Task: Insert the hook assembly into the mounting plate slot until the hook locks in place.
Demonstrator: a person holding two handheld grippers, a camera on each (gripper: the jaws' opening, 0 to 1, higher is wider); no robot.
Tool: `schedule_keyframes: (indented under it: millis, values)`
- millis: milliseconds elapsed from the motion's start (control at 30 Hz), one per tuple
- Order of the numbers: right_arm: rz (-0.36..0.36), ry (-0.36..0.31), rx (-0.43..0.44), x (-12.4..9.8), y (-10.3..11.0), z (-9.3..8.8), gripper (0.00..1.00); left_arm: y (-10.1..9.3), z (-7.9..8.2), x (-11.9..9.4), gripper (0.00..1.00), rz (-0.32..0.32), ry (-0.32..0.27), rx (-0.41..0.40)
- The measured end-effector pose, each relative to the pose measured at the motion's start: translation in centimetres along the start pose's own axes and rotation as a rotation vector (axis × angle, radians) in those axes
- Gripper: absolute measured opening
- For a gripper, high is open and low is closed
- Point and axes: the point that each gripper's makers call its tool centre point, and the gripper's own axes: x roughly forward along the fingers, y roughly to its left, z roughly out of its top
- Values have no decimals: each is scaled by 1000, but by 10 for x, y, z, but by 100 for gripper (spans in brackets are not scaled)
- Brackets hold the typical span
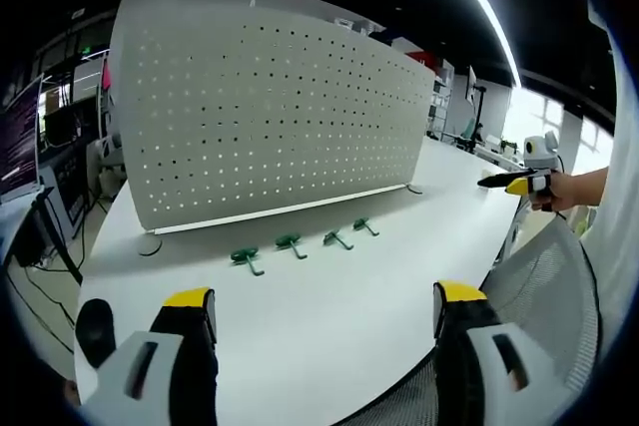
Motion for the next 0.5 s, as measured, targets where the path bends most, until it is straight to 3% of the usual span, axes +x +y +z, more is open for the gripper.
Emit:
schedule_keyframes:
  millis: [500]
  values:
    - [4,3,-4,3,0,1,82,2,-2,5,92,-5,8,-2]
